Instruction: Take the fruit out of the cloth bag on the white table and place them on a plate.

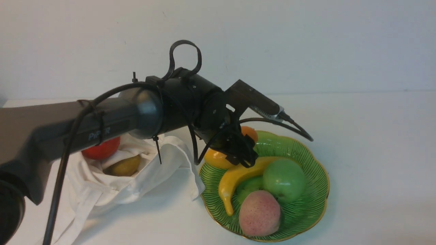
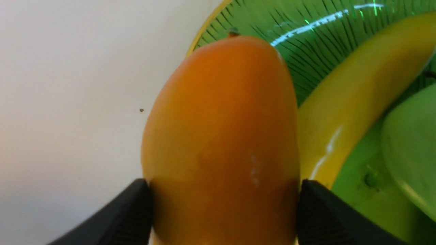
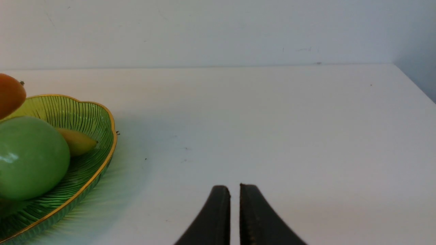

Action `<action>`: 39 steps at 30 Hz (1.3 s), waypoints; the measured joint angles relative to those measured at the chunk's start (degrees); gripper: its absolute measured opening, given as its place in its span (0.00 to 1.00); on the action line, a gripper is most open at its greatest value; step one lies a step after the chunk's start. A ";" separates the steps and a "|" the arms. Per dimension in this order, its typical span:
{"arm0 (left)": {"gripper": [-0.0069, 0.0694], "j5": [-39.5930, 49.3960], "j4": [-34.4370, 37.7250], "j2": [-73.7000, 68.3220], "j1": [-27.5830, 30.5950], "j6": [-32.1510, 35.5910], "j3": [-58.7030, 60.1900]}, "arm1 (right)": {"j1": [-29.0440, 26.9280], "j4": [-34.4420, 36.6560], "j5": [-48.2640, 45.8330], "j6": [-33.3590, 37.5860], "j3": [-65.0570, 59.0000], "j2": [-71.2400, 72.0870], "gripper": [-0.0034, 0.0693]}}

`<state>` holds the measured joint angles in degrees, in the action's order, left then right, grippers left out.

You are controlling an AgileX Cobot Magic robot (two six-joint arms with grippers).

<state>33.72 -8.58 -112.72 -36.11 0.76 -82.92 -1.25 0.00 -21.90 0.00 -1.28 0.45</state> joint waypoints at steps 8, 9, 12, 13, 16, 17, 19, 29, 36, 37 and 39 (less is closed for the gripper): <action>0.97 0.24 -4.14 0.12 0.00 -3.38 0.00 | 0.00 0.00 0.00 0.00 0.00 0.00 0.10; 0.97 1.06 -4.91 0.45 0.00 -3.54 0.00 | 0.00 0.00 0.00 0.00 0.00 0.00 0.10; 0.93 3.79 -7.28 2.85 0.00 -4.22 0.00 | 0.00 0.00 0.00 0.00 0.00 0.00 0.10; 0.90 4.47 -7.90 3.90 0.00 -4.44 0.00 | 0.00 0.00 0.00 0.00 0.00 0.00 0.10; 0.69 8.37 -10.52 9.14 0.00 -6.52 0.00 | 0.00 0.32 0.00 0.00 0.00 0.00 0.10; 0.59 10.30 -11.38 11.55 0.00 -7.63 0.00 | 0.00 0.00 0.00 0.00 0.00 0.00 0.10; 0.48 12.51 -12.05 14.63 0.00 -8.62 0.00 | 0.00 0.00 0.00 0.00 0.00 0.00 0.10; 0.08 25.92 -13.00 43.52 0.00 -14.07 0.25 | 0.00 0.00 0.00 0.00 0.00 0.00 0.10; 0.08 25.92 -12.65 58.20 0.00 -19.23 5.76 | 0.00 0.00 0.00 0.00 0.00 0.00 0.10; 0.08 25.92 -12.59 59.82 0.00 -20.02 6.84 | 0.00 0.00 0.00 0.00 0.00 0.00 0.10; 0.08 25.99 -12.59 62.65 0.00 -21.13 8.93 | 0.00 0.00 0.00 0.00 0.00 0.00 0.10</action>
<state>59.71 -21.17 -50.07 -36.11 -20.38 -74.00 -1.25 0.00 -21.90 0.00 -1.28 0.45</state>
